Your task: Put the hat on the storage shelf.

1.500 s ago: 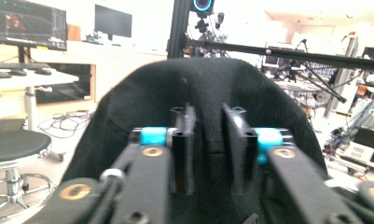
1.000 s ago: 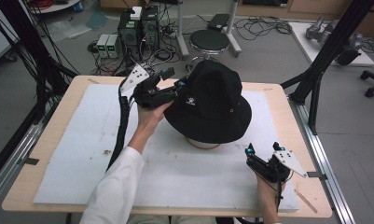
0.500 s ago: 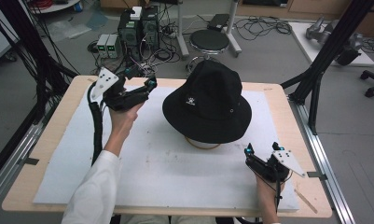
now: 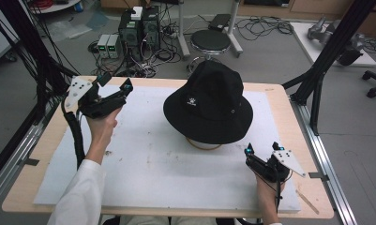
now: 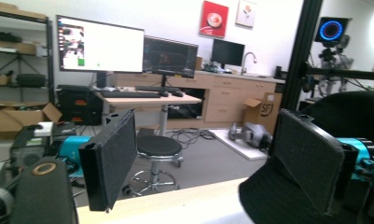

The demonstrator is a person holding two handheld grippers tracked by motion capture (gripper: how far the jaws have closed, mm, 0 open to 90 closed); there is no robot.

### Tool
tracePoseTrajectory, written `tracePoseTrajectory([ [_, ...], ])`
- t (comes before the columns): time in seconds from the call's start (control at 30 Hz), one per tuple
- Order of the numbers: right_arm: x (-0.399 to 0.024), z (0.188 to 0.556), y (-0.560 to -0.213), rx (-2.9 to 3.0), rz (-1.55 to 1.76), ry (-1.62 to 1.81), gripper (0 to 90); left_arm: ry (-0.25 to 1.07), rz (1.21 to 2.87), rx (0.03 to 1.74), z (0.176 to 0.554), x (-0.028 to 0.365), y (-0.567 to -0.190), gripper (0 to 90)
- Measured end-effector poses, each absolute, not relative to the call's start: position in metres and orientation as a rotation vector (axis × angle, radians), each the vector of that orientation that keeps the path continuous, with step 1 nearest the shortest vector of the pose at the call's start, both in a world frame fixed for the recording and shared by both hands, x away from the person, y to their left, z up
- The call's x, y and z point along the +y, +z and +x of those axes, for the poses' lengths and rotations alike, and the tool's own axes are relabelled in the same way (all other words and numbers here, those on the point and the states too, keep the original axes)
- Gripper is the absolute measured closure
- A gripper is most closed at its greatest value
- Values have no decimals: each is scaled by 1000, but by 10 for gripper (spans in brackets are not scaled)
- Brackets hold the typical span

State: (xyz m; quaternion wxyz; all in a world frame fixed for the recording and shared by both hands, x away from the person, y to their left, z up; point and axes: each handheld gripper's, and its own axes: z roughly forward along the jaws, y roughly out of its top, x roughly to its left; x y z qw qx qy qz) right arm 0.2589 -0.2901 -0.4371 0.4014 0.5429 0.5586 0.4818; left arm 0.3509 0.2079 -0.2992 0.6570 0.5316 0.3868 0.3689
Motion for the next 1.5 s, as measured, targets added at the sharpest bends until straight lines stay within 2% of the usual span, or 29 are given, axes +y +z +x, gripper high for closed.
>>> tracePoseTrajectory([
  [0.63,-291,258,-437,1405,1386,1215,80,981,1152,982,318,262,-326,204],
  [1.5,-289,260,-439,1404,1414,1236,80,1076,1155,1109,286,296,-376,205],
])
